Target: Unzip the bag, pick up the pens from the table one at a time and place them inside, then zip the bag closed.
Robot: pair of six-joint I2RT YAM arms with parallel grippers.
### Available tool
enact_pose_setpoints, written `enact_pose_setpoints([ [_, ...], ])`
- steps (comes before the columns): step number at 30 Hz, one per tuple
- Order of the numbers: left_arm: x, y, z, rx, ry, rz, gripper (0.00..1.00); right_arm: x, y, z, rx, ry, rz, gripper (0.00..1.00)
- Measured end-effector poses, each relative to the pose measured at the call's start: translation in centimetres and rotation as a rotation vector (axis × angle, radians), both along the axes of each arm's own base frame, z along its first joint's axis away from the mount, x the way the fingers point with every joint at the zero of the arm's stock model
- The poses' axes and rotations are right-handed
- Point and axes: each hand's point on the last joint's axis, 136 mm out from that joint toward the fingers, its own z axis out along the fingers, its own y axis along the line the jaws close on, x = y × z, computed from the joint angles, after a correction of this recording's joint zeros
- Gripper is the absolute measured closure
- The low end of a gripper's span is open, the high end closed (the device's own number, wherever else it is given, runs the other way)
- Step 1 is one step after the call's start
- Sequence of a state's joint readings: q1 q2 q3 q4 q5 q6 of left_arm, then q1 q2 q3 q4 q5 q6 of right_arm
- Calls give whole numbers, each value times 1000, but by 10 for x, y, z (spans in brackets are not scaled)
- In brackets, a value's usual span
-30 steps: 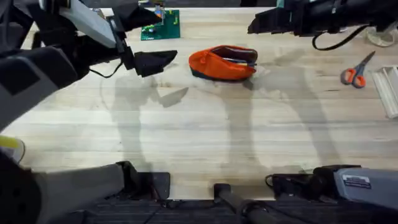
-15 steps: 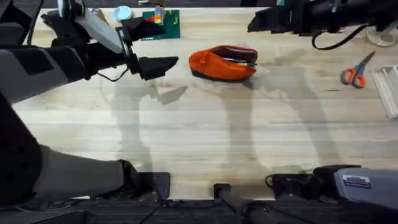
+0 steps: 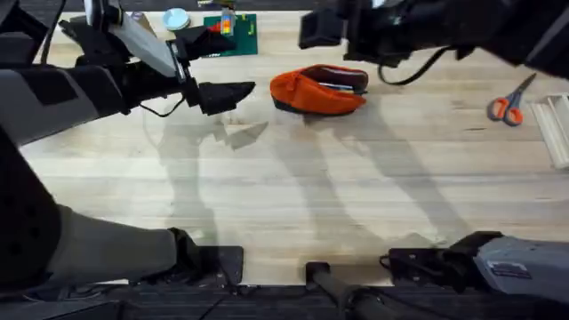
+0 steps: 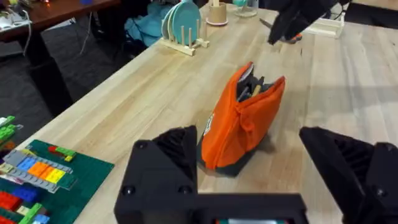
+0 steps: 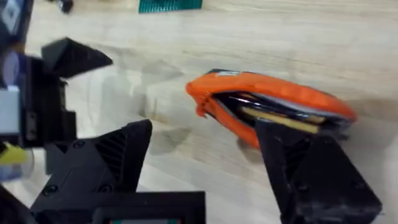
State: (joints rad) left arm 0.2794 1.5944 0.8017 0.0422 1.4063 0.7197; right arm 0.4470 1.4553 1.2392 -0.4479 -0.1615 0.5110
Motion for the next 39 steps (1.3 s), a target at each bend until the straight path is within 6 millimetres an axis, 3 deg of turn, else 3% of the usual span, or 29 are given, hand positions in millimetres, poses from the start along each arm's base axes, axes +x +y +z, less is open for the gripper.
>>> enact_pose_setpoints([
  [9, 0, 0, 0, 0, 0, 0, 8, -22, 28, 24, 128, 27, -230, 3],
  [19, 0, 0, 0, 0, 0, 0, 7, -46, 54, 23, 215, 105, -325, 4],
  [29, 0, 0, 0, 0, 0, 0, 8, -49, 57, 22, 278, 160, -374, 4],
  [39, 0, 0, 0, 0, 0, 0, 8, -44, 62, -7, 223, 210, -391, 3],
])
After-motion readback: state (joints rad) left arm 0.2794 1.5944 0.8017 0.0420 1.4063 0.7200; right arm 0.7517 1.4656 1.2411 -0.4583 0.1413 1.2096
